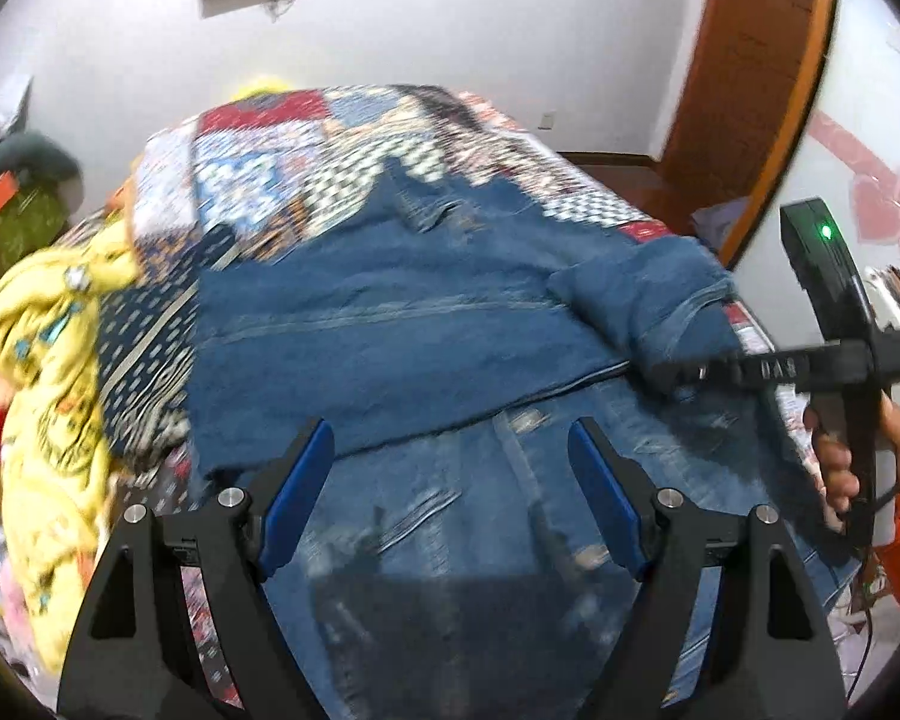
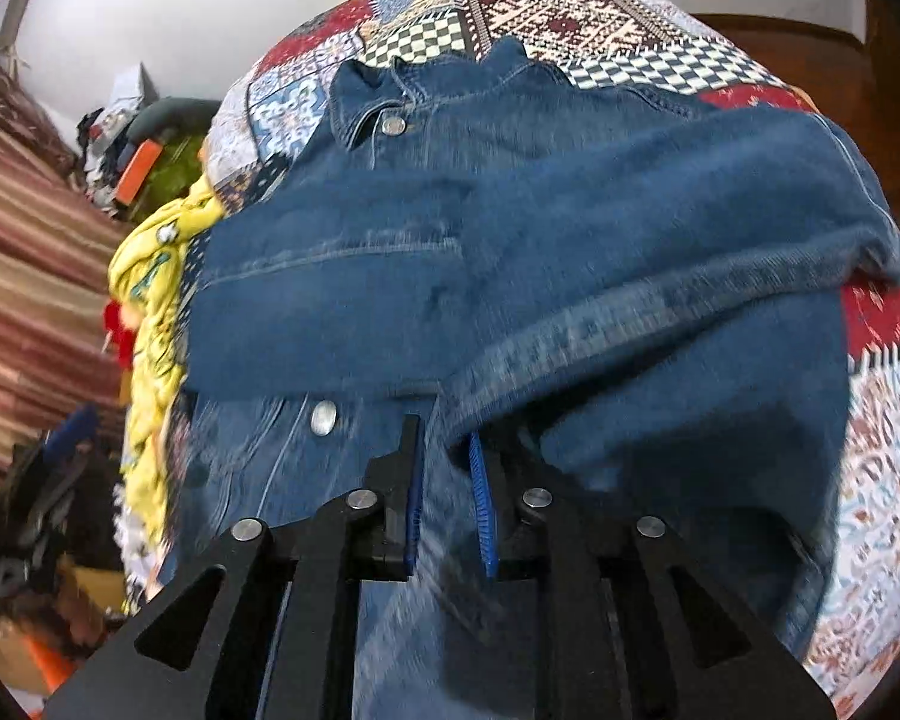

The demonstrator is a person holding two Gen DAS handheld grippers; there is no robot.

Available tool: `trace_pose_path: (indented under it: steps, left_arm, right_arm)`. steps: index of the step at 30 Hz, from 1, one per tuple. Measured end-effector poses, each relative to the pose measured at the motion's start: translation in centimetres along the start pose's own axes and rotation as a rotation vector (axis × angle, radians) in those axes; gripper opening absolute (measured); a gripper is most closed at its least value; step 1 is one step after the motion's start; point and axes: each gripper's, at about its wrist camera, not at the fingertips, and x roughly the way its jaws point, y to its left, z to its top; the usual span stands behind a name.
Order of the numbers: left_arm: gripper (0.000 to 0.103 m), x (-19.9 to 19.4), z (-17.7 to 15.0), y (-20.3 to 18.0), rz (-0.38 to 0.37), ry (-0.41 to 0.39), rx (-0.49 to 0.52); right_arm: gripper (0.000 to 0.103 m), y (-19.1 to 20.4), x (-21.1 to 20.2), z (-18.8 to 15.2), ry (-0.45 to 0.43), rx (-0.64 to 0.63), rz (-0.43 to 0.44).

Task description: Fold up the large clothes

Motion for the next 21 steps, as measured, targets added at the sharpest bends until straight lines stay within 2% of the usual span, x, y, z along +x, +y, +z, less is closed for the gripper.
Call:
trace_pose_path:
  steps: [2,4,6,10,13,17,19,20,21]
  left_arm:
    - [0.080,0.4,1.6,-2.0,-0.034,-0.007,0.036]
    - [0.080,1.0,3.1,-4.2,-0.061,-0.014,0.083]
    - [0.080,1.7,4.5,-6.4,-0.083,-0.014,0.131]
    - [0.080,4.1,6.9,-11.0,-0.122,0.009,0.233]
    - [0.080,6.5,8.2,-14.6,-0.140,0.037,0.318]
    - [0.080,10.5,8.7,-18.5,-0.179,0.114,0.388]
    - [0.080,12.8,8.7,-20.1,-0.180,0.153,0.421]
    - [0.079,14.0,8.6,-20.9,-0.169,0.168,0.440]
    - [0.072,14.7,8.5,-21.2,-0.161,0.175,0.452]
  right_arm:
    - [0.023,-0.5,-1.5,-0.4,-0.013,-0.009,0.000]
    - [0.031,-1.1,-3.2,-0.9,-0.066,-0.019,-0.032]
    - [0.038,-2.1,-5.2,-1.4,-0.131,-0.022,-0.078]
    - [0.041,-4.9,-9.5,-2.2,-0.273,-0.001,-0.203]
    - [0.051,-6.9,-11.4,-2.6,-0.339,0.029,-0.270]
    - [0.052,-9.3,-12.1,-2.8,-0.369,0.068,-0.344]
    - [0.053,-10.3,-11.6,-2.8,-0.355,0.094,-0.343]
    - [0.053,-10.5,-11.4,-2.8,-0.347,0.103,-0.338]
    - [0.053,-10.9,-11.1,-2.8,-0.340,0.113,-0.333]
